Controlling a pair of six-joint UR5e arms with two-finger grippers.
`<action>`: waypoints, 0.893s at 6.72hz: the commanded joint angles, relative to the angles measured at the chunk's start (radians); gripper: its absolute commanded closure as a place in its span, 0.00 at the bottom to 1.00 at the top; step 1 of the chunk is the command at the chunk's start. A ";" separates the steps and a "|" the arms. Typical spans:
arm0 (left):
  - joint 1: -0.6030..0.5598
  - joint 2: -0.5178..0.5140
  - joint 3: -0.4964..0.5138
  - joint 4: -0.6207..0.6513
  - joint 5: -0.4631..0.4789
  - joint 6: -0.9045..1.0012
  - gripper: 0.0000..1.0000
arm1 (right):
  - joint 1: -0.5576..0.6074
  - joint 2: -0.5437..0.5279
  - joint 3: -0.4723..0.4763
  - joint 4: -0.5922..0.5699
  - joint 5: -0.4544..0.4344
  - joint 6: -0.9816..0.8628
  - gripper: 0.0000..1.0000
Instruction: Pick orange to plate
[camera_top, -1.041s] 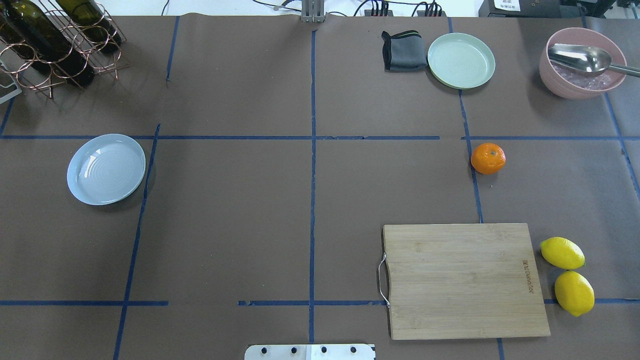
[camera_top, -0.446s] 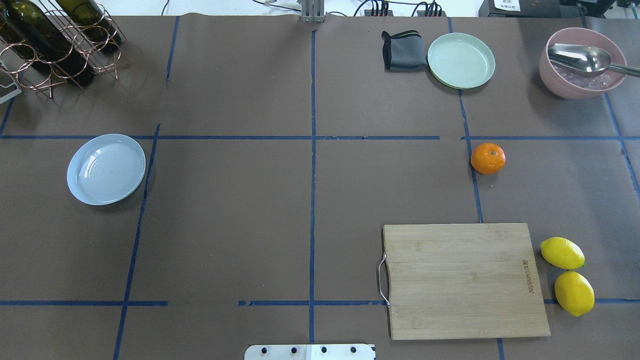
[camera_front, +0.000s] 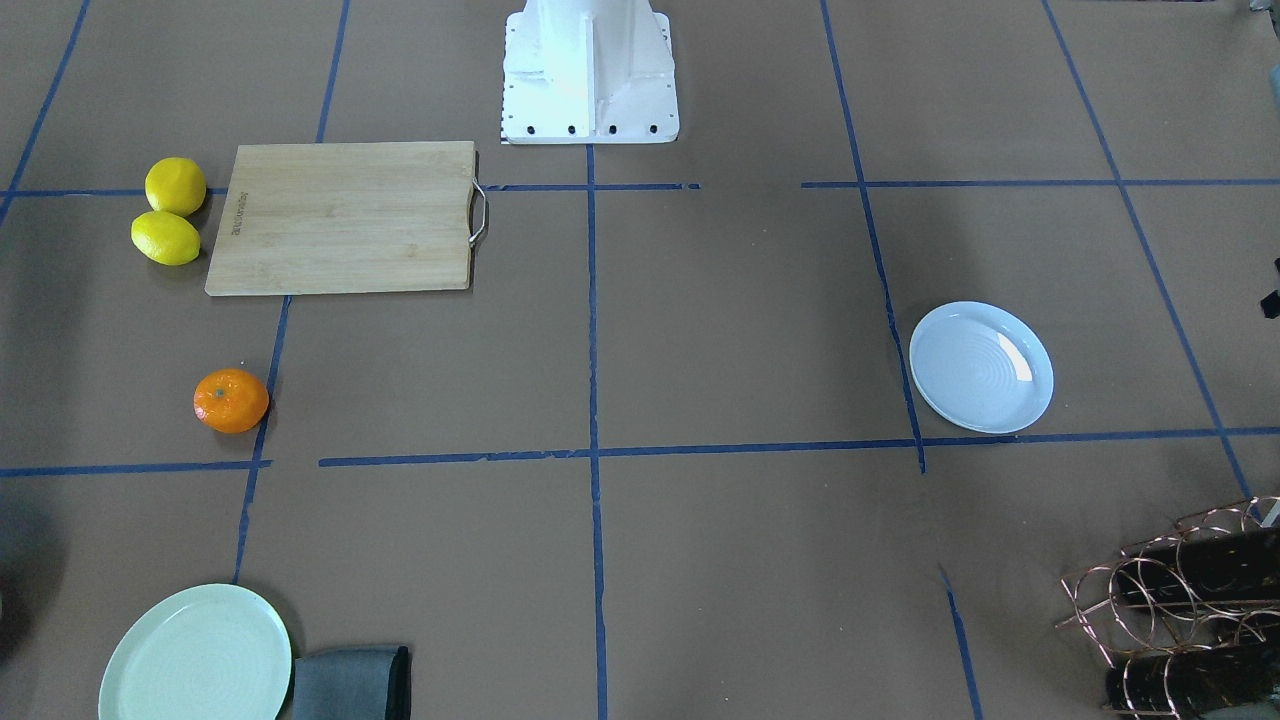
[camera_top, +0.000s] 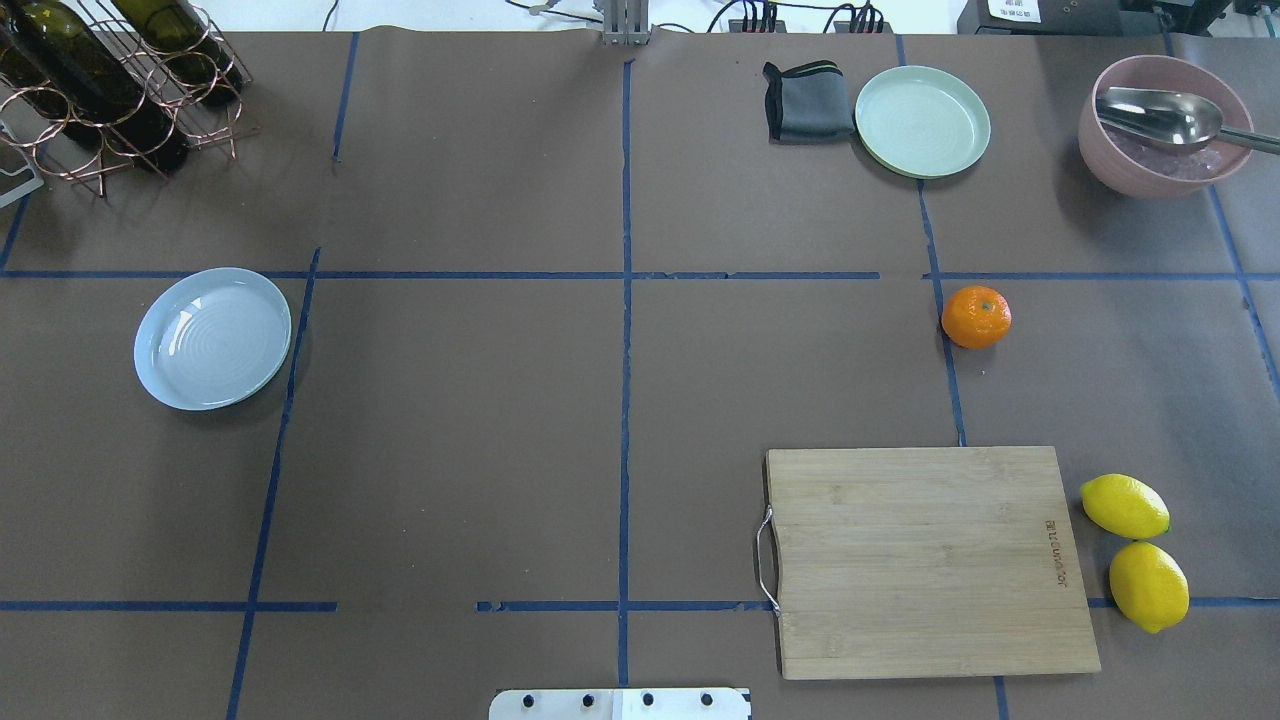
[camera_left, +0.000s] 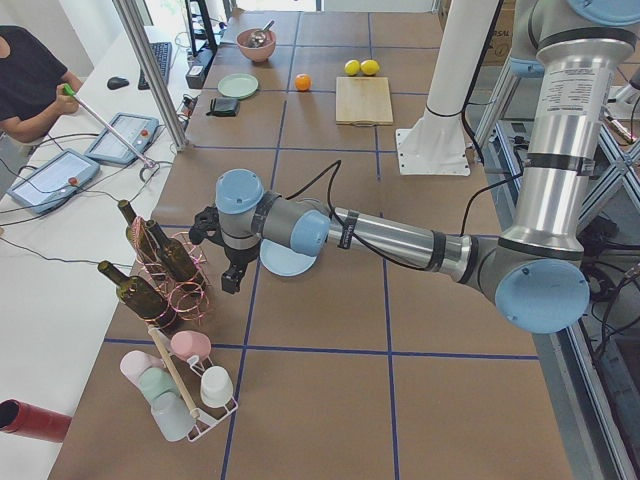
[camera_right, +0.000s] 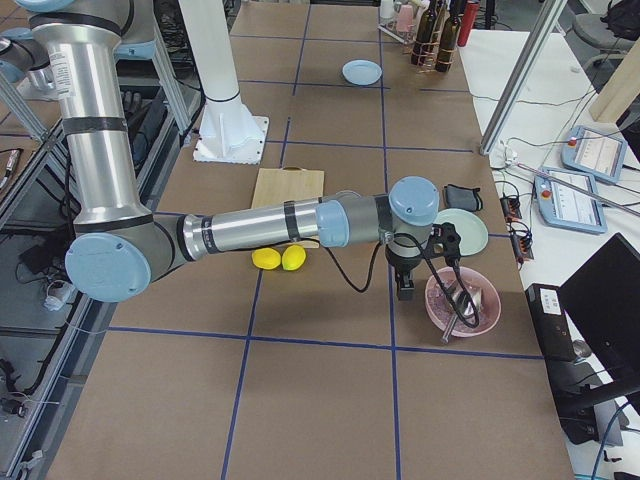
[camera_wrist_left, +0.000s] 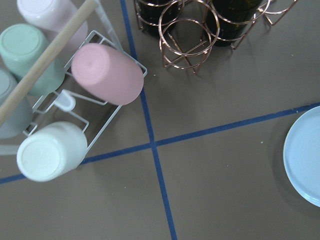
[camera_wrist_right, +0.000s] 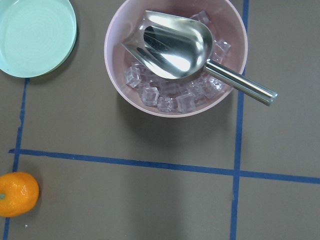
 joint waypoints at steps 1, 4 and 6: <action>0.164 0.017 0.101 -0.311 0.113 -0.436 0.00 | -0.020 0.005 0.004 0.027 0.035 0.033 0.00; 0.337 0.024 0.120 -0.445 0.272 -0.755 0.00 | -0.051 0.037 0.009 0.041 0.037 0.136 0.00; 0.437 0.023 0.123 -0.470 0.336 -0.896 0.00 | -0.051 0.040 0.007 0.041 0.037 0.141 0.00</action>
